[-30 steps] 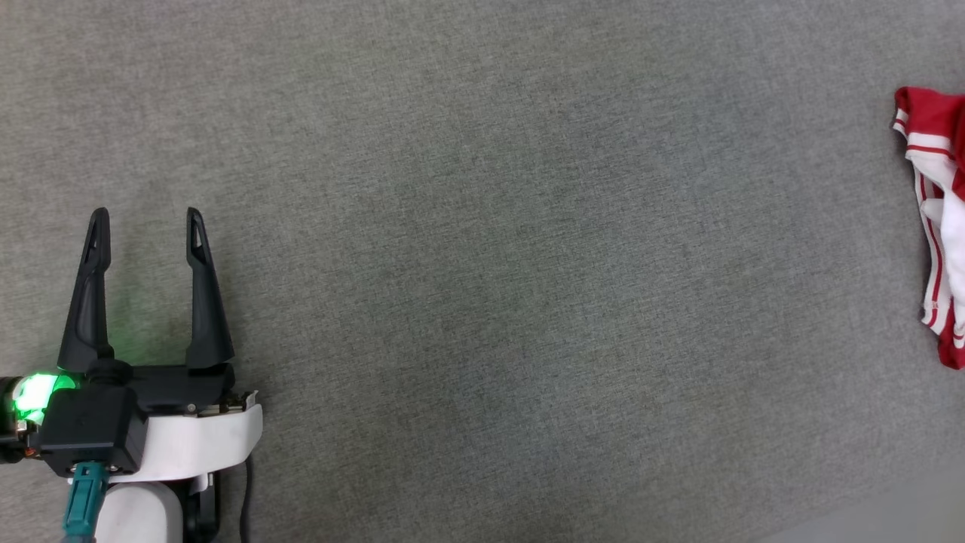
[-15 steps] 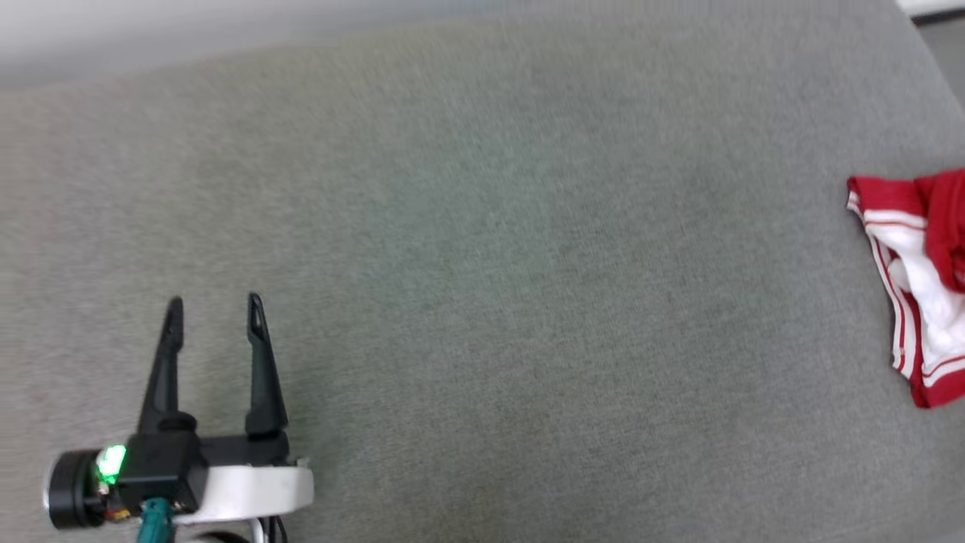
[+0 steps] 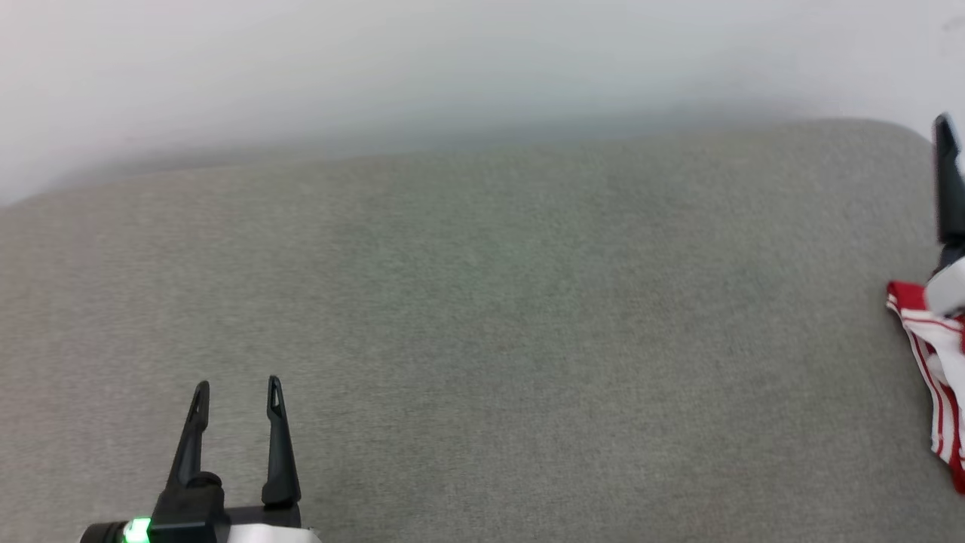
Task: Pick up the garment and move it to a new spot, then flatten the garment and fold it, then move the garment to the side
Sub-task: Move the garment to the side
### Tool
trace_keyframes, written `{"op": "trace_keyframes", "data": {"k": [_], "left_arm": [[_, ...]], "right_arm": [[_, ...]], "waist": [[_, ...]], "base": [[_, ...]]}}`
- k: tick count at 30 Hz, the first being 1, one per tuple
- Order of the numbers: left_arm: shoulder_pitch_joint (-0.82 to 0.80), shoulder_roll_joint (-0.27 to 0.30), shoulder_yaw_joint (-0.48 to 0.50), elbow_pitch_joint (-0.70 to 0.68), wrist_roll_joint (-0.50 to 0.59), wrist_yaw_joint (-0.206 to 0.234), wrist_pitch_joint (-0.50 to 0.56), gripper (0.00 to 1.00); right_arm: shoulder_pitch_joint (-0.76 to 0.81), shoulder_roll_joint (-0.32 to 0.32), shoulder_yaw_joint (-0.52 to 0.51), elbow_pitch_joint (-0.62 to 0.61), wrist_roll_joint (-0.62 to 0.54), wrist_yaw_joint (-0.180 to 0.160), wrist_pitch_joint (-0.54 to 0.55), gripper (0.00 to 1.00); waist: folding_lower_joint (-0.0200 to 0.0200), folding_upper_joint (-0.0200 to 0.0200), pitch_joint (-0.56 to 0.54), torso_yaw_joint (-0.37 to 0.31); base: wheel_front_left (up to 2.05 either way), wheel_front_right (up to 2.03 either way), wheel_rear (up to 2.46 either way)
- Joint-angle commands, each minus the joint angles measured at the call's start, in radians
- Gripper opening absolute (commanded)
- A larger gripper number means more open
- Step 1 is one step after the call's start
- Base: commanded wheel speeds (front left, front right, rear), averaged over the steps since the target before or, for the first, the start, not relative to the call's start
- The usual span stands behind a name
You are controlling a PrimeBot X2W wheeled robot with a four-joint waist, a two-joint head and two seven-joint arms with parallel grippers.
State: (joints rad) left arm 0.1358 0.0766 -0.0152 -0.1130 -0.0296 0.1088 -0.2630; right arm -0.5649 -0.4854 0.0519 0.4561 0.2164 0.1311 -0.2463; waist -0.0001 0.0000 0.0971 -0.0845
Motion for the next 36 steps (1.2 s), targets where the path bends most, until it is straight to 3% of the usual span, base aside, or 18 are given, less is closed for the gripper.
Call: {"op": "trace_keyframes", "data": {"k": [1,8,12,25,36], "left_arm": [[0.015,-0.006,0.000,0.006,0.007,0.001,-0.002,1.00],[0.054,-0.009,-0.018,0.034,0.010,-0.002,-0.002,1.00],[0.064,-0.010,-0.028,0.044,0.018,-0.007,-0.002,1.00],[0.084,-0.003,-0.059,0.088,0.021,-0.032,-0.002,1.00],[0.100,-0.006,-0.067,0.093,0.004,-0.053,-0.002,1.00]], "right_arm": [[0.040,0.033,-0.024,-0.025,-0.005,-0.001,-0.008,1.00],[0.252,0.210,-0.052,-0.170,-0.057,-0.001,-0.017,1.00],[0.360,0.273,-0.054,-0.217,-0.057,-0.001,-0.018,1.00],[0.620,0.392,-0.107,-0.347,-0.076,-0.001,-0.019,1.00],[0.746,0.435,-0.127,-0.449,-0.097,-0.001,-0.019,1.00]], "waist": [[0.0001,0.0000,-0.048,0.043],[0.0001,0.0000,-0.102,0.075],[0.0001,0.0000,-0.112,0.083],[0.0001,0.0000,-0.158,0.109],[0.0001,0.0000,-0.173,0.127]], "base": [[0.00,0.00,0.00],[0.00,0.00,0.00],[0.00,0.00,0.00],[0.00,0.00,0.00],[0.00,0.00,0.00]]}}
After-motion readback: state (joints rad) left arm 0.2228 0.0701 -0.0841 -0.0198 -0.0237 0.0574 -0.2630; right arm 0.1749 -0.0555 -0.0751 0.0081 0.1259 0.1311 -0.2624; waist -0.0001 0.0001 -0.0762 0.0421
